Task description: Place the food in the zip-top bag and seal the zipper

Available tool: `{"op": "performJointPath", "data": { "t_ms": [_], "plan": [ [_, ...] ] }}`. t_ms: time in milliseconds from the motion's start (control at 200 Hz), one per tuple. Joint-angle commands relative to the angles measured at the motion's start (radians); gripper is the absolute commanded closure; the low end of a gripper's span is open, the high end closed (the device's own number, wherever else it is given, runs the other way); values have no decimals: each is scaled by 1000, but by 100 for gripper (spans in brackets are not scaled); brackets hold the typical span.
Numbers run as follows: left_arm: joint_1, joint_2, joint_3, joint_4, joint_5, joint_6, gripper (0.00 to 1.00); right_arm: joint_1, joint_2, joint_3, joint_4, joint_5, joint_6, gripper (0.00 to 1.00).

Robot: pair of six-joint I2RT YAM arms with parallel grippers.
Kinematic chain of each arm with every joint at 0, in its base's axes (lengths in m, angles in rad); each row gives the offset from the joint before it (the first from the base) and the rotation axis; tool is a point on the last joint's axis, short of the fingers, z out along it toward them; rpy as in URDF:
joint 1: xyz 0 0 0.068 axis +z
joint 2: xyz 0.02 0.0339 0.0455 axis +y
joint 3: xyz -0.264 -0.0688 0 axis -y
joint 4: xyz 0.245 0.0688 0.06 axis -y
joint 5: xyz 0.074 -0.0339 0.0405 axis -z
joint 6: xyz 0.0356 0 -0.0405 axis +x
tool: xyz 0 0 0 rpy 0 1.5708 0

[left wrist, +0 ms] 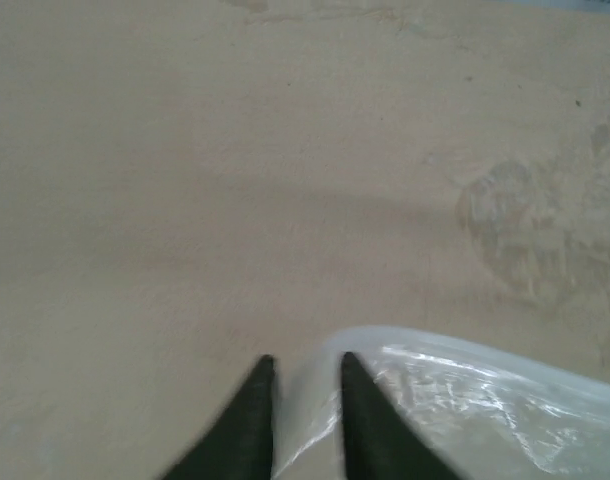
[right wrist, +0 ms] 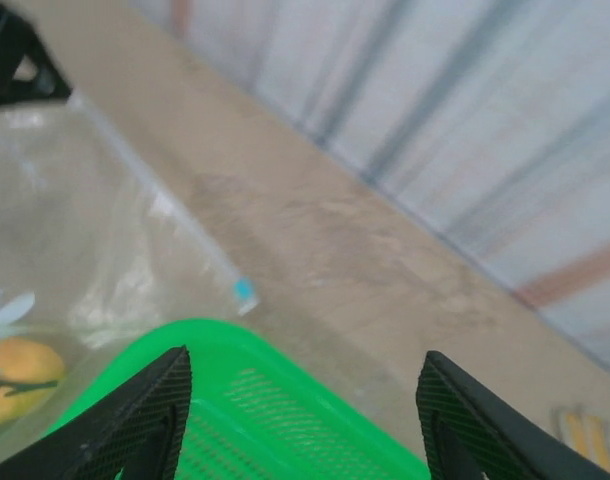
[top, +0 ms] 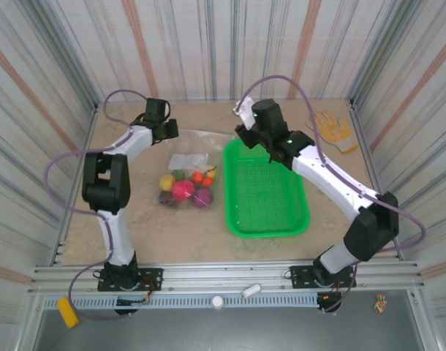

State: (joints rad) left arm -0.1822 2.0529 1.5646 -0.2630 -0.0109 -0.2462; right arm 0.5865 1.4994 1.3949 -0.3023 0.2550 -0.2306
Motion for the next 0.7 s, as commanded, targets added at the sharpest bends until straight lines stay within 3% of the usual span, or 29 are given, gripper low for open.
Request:
{"op": "performJointPath", "data": {
  "t_ms": [0, 50, 65, 80, 195, 291, 401, 481, 526, 556, 636, 691],
  "plan": [
    [26, 36, 52, -122, -8, 18, 48, -117, -111, -85, -11, 104, 259, 33],
    [24, -8, -2, -67, -24, 28, 21, -171, -147, -136, -18, 94, 316, 31],
    [22, -31, -25, -35, -27, 33, 5, -186, -156, -152, -17, 92, 326, 31],
    [20, -55, -52, -1, -32, 39, 2, -200, -166, -168, -17, 91, 335, 29],
    [15, -241, -202, 155, -60, 64, 1, -317, -215, -271, -13, 55, 401, 29],
    [14, -398, -307, 248, -9, 99, 1, -401, -234, -337, 10, 90, 423, 30],
    [10, -592, -454, 363, 74, 138, 1, -469, -244, -407, 59, 51, 367, 30],
    [-1, -721, -539, 399, 38, 166, 1, -505, -237, -444, 71, 39, 354, 29],
    [-4, -787, -582, 410, -5, 182, 1, -522, -233, -459, 72, 56, 352, 20],
    [1, -820, -613, 415, -17, 194, 1, -537, -233, -471, 76, 72, 344, 1],
    [24, -896, -697, 426, 69, 290, 1, -558, -238, -510, 107, 135, 308, 0],
    [29, -940, -740, 387, 92, 287, 1, -569, -258, -545, 127, 86, 277, 0]
  ]
}}
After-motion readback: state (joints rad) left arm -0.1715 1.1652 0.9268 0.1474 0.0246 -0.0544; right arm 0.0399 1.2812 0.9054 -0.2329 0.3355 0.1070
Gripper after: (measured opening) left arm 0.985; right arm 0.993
